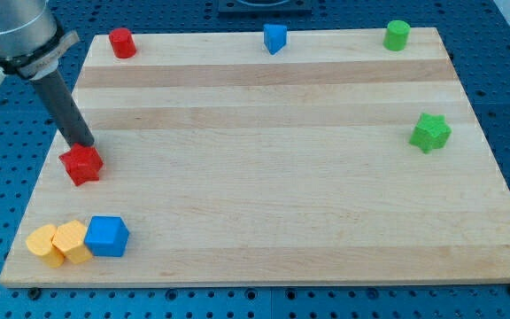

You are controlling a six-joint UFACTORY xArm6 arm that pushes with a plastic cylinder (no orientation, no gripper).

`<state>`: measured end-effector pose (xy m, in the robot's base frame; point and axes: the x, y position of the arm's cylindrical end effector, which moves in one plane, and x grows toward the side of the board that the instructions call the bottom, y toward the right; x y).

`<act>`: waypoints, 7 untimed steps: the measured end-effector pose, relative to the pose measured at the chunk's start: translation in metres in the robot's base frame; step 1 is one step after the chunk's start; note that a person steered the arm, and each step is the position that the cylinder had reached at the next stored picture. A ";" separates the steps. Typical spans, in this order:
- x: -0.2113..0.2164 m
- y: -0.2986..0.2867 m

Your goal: Move your arm right to the red circle

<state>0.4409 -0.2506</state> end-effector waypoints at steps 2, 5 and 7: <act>0.044 0.010; 0.036 0.014; -0.130 0.076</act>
<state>0.3114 -0.1750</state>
